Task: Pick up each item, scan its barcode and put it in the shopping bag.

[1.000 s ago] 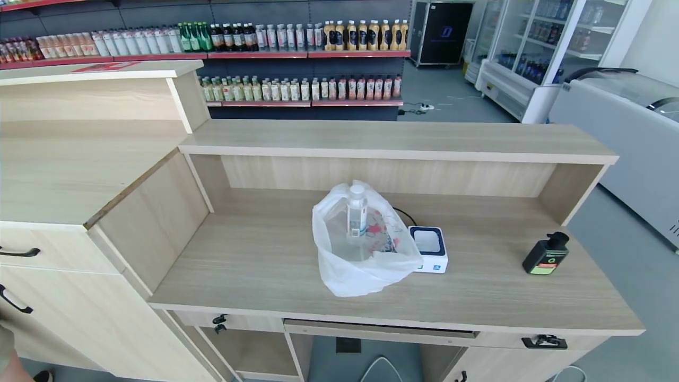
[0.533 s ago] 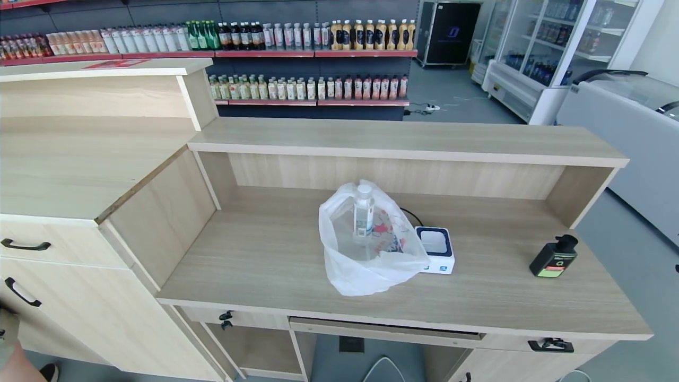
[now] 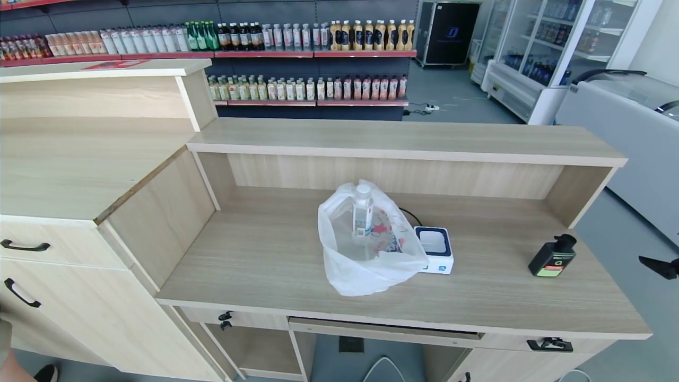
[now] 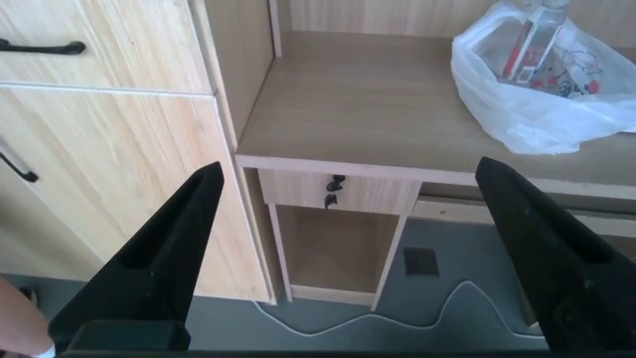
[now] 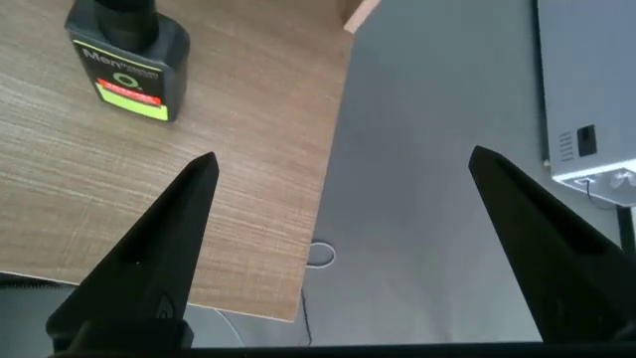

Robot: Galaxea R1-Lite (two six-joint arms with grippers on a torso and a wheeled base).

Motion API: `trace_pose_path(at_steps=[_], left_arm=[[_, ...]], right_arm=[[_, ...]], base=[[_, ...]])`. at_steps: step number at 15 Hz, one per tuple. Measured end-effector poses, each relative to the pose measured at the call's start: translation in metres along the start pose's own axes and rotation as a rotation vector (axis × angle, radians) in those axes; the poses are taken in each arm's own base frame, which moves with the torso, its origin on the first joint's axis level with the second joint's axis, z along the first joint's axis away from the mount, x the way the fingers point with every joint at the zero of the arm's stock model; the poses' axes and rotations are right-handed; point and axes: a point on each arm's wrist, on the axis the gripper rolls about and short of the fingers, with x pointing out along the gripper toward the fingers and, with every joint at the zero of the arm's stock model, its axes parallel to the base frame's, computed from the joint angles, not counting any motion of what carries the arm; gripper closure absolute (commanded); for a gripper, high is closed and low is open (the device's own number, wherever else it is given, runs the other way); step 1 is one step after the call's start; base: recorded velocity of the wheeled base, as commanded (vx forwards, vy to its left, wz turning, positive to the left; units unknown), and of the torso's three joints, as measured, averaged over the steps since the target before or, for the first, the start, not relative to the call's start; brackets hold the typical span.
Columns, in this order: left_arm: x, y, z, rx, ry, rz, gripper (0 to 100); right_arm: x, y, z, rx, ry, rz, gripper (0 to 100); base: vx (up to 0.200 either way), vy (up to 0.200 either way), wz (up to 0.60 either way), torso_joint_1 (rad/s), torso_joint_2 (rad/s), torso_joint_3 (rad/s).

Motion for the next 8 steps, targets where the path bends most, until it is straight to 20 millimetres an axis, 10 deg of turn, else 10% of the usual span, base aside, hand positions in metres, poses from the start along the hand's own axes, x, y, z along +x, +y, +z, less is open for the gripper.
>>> trace_pose_path(at_steps=[8], left_arm=[[0.000,0.000,0.000,0.000,0.000,0.000,0]], right_arm=[[0.022,0.019,-0.014,-0.173,0.019,0.149,0]], base=[[0.000,0.000,0.00,0.000,0.00,0.000]])
